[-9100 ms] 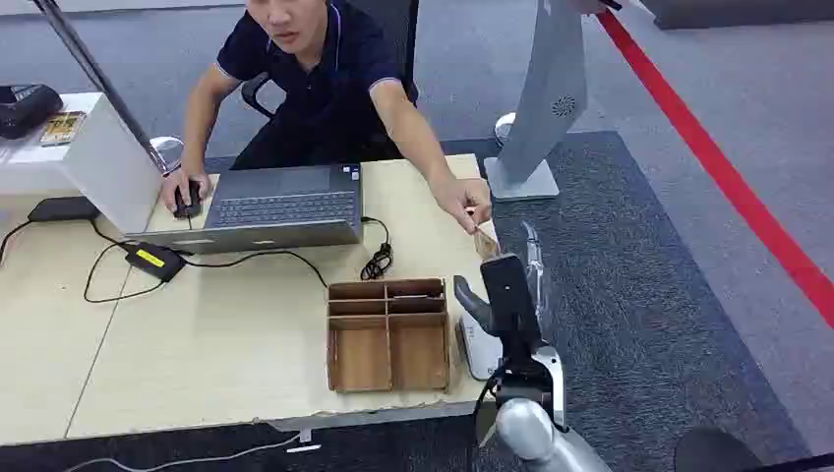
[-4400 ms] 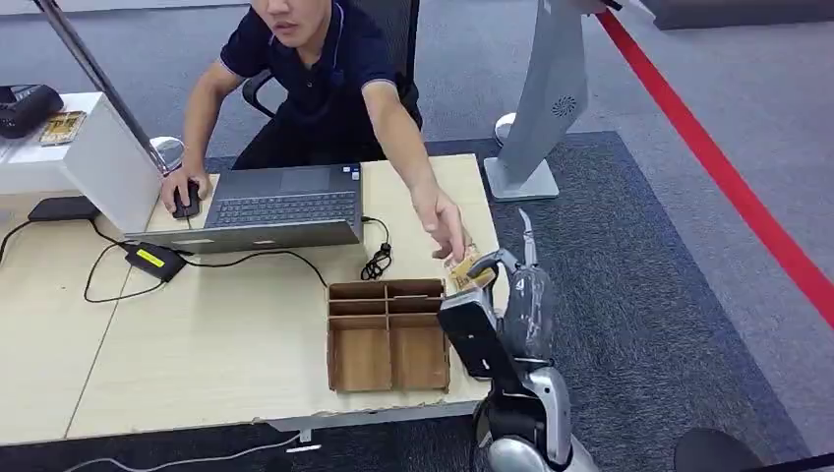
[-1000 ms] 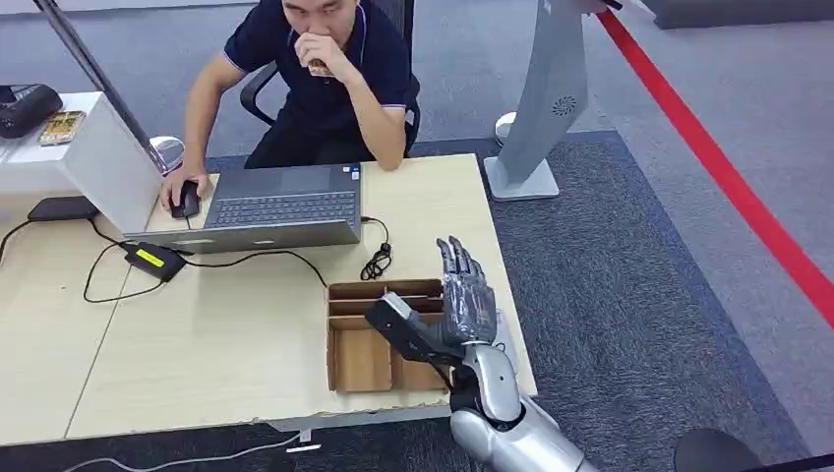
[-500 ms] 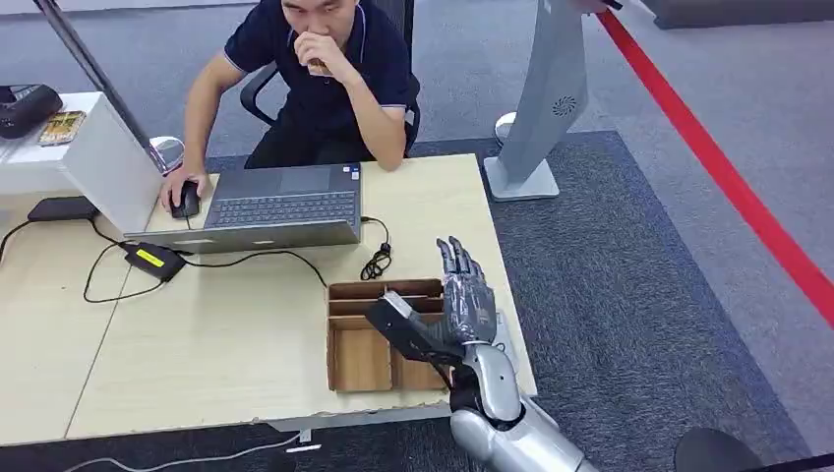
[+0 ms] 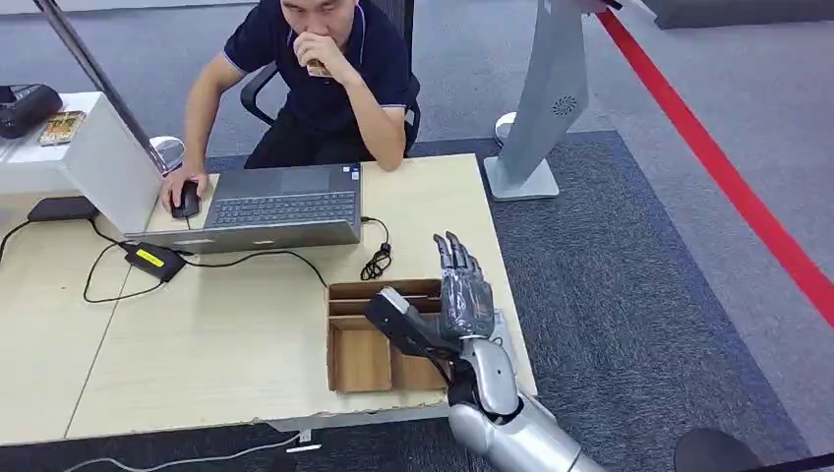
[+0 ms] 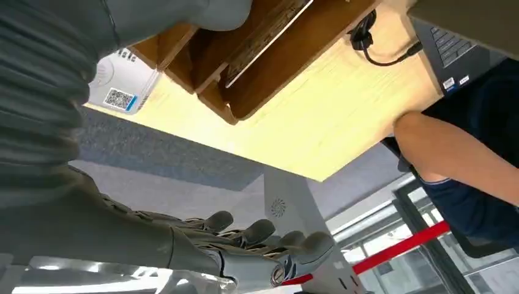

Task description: Pass the card to the sensor for recognition and then transmit it.

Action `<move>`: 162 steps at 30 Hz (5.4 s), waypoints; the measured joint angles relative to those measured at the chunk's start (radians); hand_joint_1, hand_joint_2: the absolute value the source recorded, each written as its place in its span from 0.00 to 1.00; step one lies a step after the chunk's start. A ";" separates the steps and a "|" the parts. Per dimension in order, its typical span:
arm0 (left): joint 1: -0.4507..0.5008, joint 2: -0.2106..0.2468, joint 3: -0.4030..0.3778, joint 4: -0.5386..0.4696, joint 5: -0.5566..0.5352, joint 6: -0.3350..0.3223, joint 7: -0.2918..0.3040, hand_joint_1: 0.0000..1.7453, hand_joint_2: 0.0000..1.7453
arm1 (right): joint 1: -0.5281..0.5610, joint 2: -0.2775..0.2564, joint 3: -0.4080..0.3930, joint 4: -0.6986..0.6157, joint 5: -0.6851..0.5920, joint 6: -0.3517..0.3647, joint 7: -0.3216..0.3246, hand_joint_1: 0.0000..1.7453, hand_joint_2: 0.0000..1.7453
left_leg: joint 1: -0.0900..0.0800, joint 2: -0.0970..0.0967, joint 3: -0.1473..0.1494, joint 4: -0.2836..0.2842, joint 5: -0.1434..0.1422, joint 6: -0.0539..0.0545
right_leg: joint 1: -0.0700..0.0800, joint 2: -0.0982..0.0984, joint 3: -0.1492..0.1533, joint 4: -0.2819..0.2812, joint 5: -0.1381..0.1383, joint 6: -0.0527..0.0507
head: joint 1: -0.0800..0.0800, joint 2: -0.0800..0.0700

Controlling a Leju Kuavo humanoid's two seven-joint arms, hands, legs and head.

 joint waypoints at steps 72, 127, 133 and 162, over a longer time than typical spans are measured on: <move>0.000 0.000 -0.001 0.000 0.003 0.000 -0.008 0.00 0.00 | -0.008 0.008 0.011 0.072 -0.039 -0.033 -0.013 0.04 1.00 | 0.000 0.000 0.000 0.000 0.000 0.000 | 0.000 0.000 0.000 0.000 0.000 0.000 | 0.000 0.000; 0.000 0.000 -0.021 0.006 -0.002 0.000 -0.009 0.00 0.00 | -0.010 0.008 0.016 0.072 -0.043 -0.016 -0.006 0.21 1.00 | 0.000 0.000 0.000 0.000 0.000 0.000 | 0.000 0.000 0.000 0.000 0.000 0.000 | 0.000 0.000; 0.000 0.000 -0.023 0.006 -0.002 0.000 -0.009 0.00 0.00 | -0.010 0.008 0.017 0.071 -0.042 -0.013 0.001 0.24 1.00 | 0.000 0.000 0.000 0.000 0.000 0.000 | 0.000 0.000 0.000 0.000 0.000 0.000 | 0.000 0.000; 0.000 0.000 -0.024 0.006 0.001 0.000 -0.009 0.00 0.00 | -0.002 0.008 0.029 0.071 -0.039 0.002 0.011 1.00 1.00 | 0.000 0.000 0.000 0.000 0.000 0.000 | 0.000 0.000 0.000 0.000 0.000 0.000 | 0.000 0.000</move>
